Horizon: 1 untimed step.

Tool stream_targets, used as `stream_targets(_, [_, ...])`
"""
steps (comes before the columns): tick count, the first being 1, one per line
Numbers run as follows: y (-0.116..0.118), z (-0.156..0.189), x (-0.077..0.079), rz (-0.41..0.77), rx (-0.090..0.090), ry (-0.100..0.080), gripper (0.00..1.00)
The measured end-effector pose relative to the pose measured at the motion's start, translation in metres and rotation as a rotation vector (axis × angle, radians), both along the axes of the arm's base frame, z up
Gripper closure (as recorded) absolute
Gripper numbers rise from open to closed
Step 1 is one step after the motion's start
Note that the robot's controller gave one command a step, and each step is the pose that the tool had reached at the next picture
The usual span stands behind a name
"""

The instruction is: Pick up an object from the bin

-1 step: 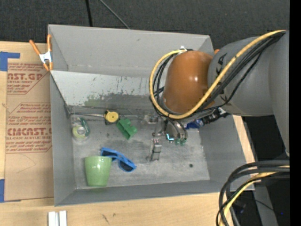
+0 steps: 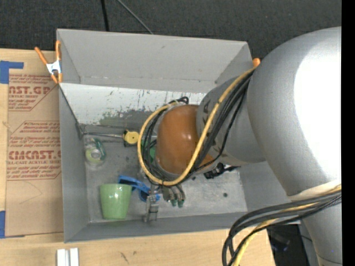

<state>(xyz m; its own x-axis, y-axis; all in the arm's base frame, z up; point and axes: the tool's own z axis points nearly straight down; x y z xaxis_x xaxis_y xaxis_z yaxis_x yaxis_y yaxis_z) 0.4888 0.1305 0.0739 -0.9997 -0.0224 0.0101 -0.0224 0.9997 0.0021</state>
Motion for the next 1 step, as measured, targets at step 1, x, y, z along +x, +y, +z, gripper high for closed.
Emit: stream_targets(1, [-0.0034,0.0041,0.004,-0.006,-0.001,-0.01,1.0])
